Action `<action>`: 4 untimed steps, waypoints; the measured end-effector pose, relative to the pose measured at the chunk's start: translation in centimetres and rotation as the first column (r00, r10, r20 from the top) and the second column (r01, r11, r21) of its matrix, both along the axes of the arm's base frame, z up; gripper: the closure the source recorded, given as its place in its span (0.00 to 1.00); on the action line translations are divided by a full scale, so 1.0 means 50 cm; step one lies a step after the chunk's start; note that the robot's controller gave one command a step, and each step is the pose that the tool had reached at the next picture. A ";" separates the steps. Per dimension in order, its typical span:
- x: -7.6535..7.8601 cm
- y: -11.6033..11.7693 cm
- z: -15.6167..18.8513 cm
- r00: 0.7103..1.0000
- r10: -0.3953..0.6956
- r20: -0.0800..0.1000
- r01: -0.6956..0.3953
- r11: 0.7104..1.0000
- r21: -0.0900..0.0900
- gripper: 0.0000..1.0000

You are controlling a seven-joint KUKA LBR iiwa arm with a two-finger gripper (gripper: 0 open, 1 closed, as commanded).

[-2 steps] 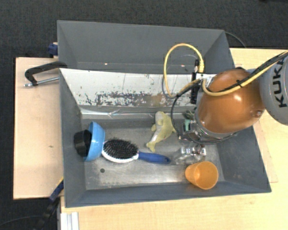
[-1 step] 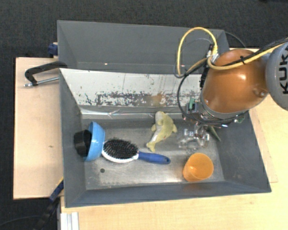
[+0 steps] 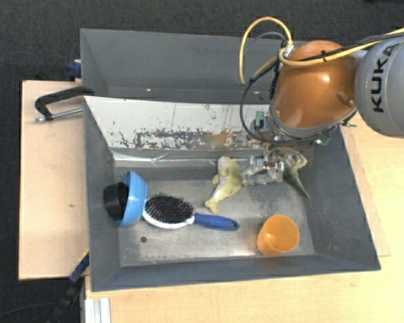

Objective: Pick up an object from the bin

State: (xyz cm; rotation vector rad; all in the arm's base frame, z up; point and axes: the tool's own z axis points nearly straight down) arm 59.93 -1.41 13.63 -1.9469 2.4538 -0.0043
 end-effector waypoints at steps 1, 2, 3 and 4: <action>-0.003 0.001 0.001 1.000 0.001 -0.005 -0.001 1.000 0.000 0.00; 0.004 0.048 -0.110 0.960 0.281 -0.009 -0.281 0.960 -0.001 0.00; 0.006 0.048 -0.107 0.960 0.280 -0.007 -0.280 0.960 -0.001 1.00; -0.038 0.086 0.201 0.971 0.240 0.005 -0.240 0.971 -0.003 1.00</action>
Offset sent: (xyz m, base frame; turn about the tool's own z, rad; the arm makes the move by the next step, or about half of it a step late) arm 0.0000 0.0000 0.0000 0.0000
